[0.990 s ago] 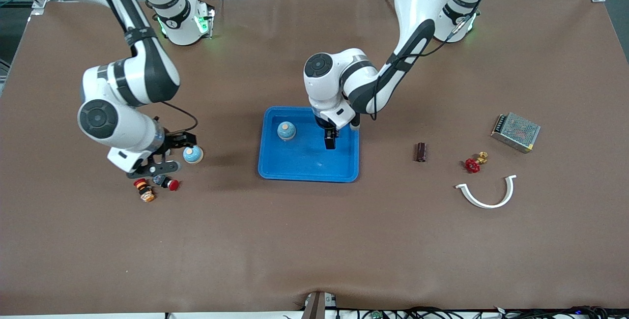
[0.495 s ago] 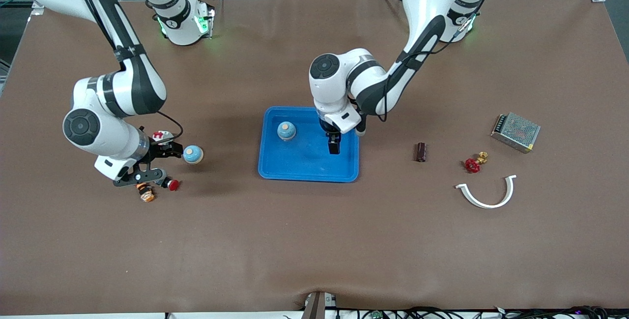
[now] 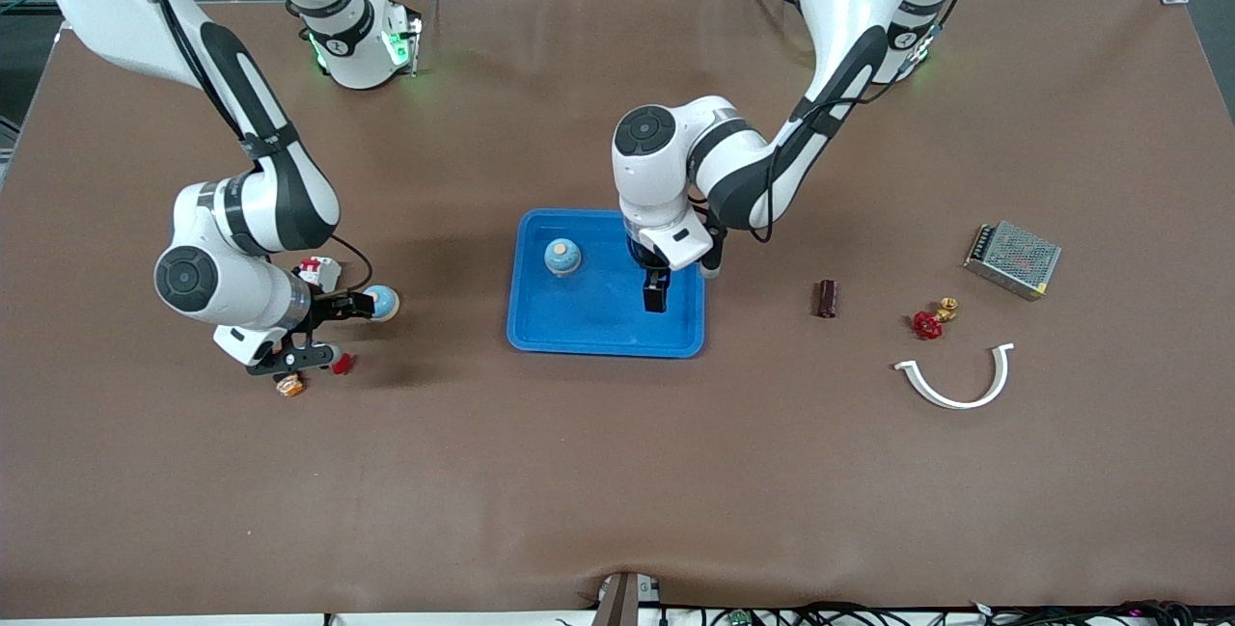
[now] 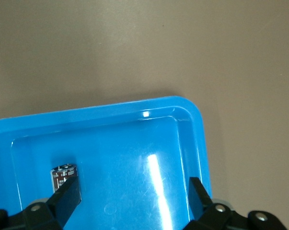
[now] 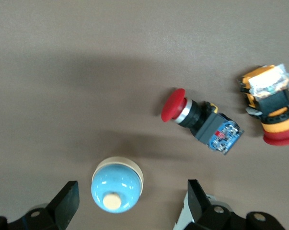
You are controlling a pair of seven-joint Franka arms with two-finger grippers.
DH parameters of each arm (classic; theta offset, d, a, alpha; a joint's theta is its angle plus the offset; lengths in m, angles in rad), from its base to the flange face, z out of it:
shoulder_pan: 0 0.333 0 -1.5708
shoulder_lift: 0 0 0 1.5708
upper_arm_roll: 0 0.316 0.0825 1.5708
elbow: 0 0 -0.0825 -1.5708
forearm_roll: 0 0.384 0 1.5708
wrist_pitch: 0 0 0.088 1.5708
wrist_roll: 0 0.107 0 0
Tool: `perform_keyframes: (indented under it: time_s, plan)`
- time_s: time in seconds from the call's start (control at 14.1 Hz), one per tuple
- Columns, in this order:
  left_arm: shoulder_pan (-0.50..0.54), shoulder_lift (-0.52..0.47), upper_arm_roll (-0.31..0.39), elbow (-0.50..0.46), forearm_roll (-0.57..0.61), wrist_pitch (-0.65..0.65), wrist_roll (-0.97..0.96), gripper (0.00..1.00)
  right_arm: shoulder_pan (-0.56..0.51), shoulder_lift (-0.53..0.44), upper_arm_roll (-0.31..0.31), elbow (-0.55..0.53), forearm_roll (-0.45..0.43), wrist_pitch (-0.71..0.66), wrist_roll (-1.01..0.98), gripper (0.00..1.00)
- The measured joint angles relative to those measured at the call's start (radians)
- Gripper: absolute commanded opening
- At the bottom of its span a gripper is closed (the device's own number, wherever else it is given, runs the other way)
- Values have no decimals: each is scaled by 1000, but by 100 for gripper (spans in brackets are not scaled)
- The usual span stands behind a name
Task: Place electrolytic capacitor and blue bell in tray
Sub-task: 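Move the right gripper to the second bell while the left gripper withdraws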
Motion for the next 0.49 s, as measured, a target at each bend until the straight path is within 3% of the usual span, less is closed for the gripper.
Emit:
perform_keyframes:
  time_s: [0.28, 0.49]
  plan:
    - [27, -24, -8, 3, 0, -1, 80, 100, 0, 14, 4, -58, 1, 97, 12, 100]
    - [44, -57, -15, 3, -37, -37, 247, 100, 1, 15, 12, -111, 1, 157, 25, 100]
